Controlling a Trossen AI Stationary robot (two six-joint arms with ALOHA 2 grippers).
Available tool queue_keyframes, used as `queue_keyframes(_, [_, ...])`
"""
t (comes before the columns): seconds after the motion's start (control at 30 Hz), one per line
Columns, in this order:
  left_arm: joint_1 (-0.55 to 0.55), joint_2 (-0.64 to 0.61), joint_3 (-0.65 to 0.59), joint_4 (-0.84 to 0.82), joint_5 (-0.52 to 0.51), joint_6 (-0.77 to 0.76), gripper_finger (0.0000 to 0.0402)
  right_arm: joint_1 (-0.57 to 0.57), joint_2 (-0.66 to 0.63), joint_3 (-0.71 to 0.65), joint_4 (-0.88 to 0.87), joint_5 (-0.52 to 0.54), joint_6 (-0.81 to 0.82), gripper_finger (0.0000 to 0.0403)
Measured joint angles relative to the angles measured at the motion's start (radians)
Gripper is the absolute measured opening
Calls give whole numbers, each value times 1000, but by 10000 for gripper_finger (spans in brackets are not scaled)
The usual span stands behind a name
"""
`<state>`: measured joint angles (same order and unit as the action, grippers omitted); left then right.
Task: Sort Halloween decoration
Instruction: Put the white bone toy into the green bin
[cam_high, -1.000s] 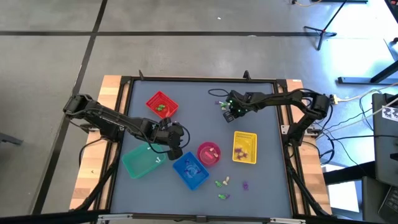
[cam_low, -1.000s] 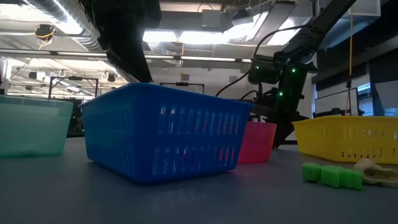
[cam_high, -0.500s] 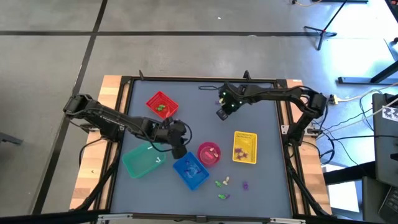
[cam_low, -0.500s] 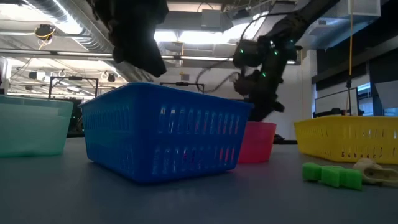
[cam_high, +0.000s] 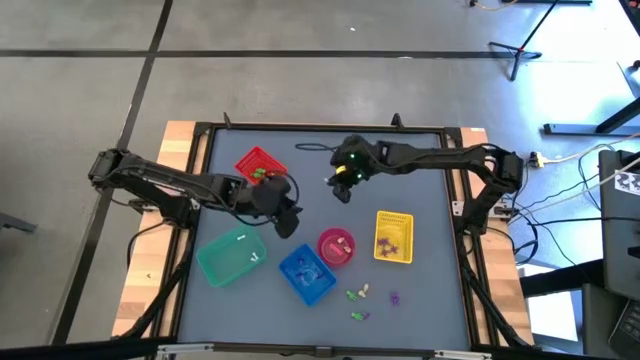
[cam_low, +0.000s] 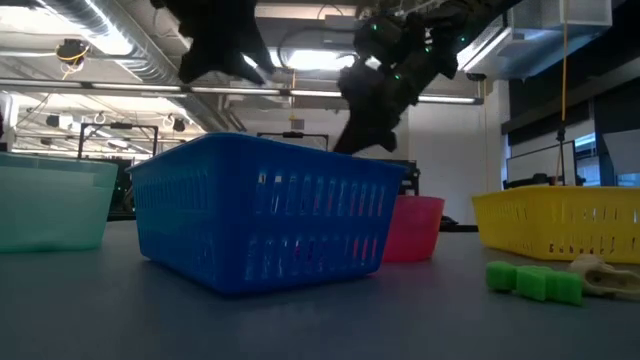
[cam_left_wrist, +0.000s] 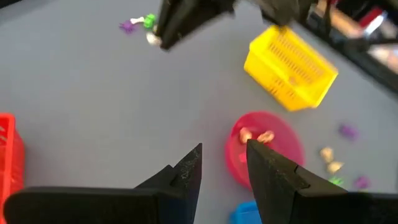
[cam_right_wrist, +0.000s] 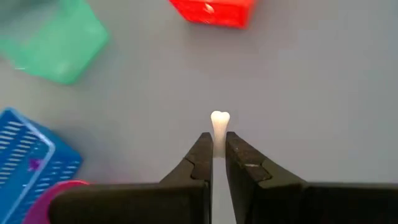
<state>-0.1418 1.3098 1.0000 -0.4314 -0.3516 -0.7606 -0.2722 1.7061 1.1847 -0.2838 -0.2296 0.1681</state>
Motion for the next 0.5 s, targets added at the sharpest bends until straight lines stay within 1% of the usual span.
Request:
queue_keyframes(0.07, [7,-15,0,1,1,-50,110,24,0,0,47,2,-17,24])
queue_keyframes(0.2, [20,-22,0,0,2,-155,110,67,-1,0,127,44,-42,24])
queue_keyframes(0.3, [29,-19,0,-1,2,-224,110,97,-1,0,162,69,-90,24])
queue_keyframes(0.5, [53,-19,0,2,-3,-311,110,140,-2,1,184,91,-179,24])
